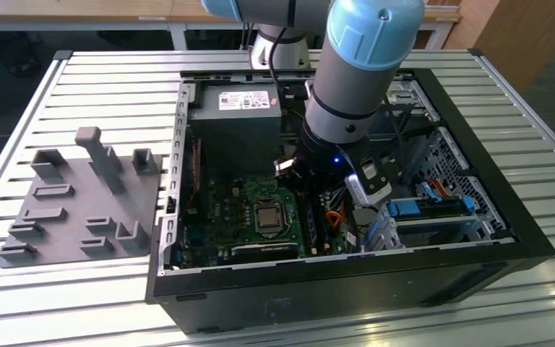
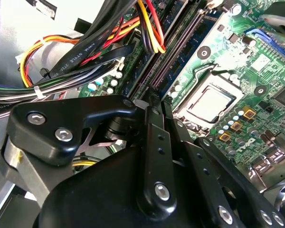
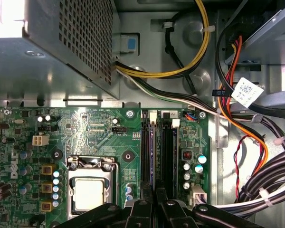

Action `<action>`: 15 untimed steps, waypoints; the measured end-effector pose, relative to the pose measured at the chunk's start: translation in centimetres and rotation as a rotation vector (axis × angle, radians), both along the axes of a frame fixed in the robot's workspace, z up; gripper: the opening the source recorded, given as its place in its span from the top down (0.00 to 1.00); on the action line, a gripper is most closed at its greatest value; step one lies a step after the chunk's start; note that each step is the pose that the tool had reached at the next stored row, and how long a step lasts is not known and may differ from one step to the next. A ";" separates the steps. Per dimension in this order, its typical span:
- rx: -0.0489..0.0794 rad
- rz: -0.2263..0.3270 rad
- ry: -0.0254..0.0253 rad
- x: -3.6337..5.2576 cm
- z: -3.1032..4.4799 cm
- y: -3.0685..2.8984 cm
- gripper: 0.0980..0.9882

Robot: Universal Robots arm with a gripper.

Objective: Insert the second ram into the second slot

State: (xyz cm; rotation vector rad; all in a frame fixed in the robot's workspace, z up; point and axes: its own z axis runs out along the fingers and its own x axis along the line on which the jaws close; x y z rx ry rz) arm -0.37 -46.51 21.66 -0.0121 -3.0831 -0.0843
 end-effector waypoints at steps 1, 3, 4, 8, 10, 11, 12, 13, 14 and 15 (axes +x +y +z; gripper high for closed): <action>0.000 0.000 0.0000 0.00 -0.01 0.00 0.95; 0.000 0.000 0.0000 0.00 -0.03 -0.01 0.95; 0.000 -0.001 0.0000 0.00 -0.06 0.00 0.95; 0.000 -0.007 0.0000 0.02 -0.18 0.00 0.95; 0.000 -0.007 0.0000 0.01 -0.21 0.00 0.95; 0.000 -0.007 0.0000 0.01 -0.24 0.00 0.95; 0.000 -0.007 0.0000 0.01 -0.28 0.00 0.95; 0.000 -0.007 0.0000 0.01 -0.32 0.00 0.95; 0.000 -0.007 0.0001 0.01 -0.35 0.00 0.95; 0.000 -0.007 0.0000 0.01 -0.39 0.00 0.95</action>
